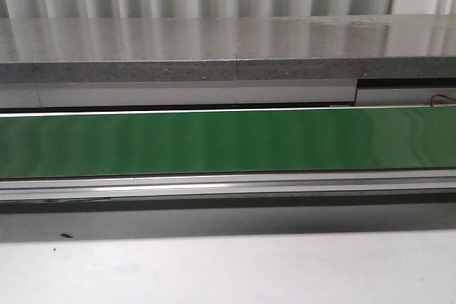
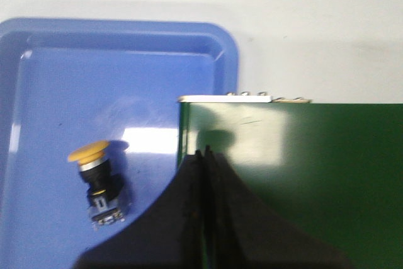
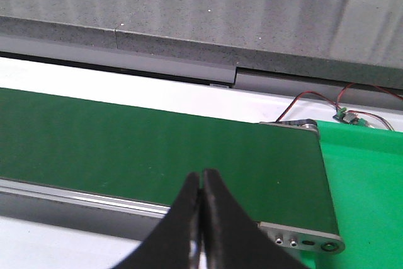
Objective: Move button from right to left
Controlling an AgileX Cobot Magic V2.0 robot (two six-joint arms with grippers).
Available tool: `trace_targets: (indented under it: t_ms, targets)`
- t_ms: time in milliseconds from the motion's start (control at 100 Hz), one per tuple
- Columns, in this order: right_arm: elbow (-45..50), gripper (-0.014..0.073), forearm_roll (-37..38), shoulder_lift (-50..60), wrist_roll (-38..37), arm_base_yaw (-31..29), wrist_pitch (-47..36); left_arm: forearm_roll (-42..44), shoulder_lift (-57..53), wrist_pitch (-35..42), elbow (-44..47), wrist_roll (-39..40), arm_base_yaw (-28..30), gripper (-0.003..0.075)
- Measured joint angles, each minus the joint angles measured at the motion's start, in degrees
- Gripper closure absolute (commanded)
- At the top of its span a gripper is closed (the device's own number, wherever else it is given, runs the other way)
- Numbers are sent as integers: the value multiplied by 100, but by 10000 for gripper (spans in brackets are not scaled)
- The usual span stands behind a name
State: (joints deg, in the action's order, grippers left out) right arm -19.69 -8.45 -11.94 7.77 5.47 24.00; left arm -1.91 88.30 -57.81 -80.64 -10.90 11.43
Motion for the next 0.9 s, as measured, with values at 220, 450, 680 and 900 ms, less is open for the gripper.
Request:
trace_targets:
  t_ms: [220,450,680,900]
  targets:
    - [0,662,0,0,0,0,0,-196,-867,664,724,127,-745,741]
    - [0,662,0,0,0,0,0,-406,-1673,1099,1488,127,-1333,741]
    - [0,662,0,0,0,0,0,-515,-2628,1670,2305,142,-1546,741]
    - [0,662,0,0,0,0,0,-517,-3739,2369,3206,146,-1554,741]
